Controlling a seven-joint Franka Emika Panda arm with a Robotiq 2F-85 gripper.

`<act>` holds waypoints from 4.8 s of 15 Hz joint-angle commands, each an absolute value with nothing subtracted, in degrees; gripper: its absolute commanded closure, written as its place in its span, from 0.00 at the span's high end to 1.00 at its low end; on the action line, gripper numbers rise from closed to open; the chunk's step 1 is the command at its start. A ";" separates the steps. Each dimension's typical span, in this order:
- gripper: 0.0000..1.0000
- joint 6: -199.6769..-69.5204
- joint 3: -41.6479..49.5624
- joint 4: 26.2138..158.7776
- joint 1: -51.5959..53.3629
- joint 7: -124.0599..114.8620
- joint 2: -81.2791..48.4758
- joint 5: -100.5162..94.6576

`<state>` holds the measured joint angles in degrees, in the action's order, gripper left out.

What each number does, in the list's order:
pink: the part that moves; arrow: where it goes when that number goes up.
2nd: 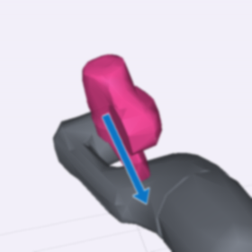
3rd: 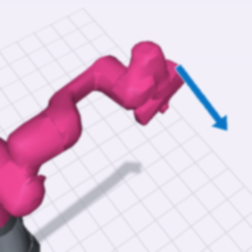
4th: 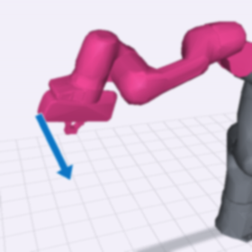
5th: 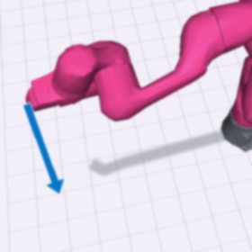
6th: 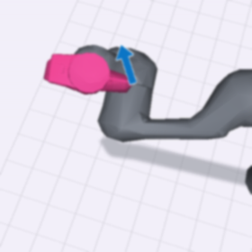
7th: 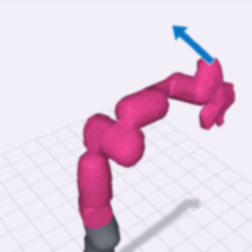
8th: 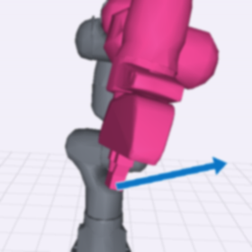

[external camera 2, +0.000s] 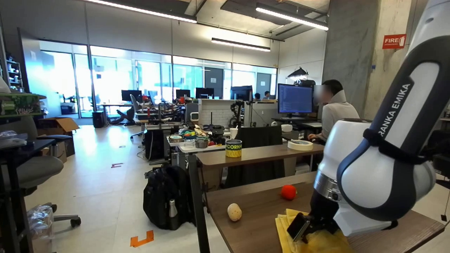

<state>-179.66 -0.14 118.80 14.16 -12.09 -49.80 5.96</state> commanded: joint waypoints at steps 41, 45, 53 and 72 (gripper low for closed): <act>1.00 -184.66 2.96 105.48 9.94 -18.28 -47.19 16.76; 1.00 -175.70 7.39 93.56 11.42 -23.13 -54.03 16.77; 1.00 -160.54 6.22 76.51 10.68 -28.60 -64.96 14.71; 0.00 -147.91 2.70 73.17 1.91 -26.69 -64.85 15.65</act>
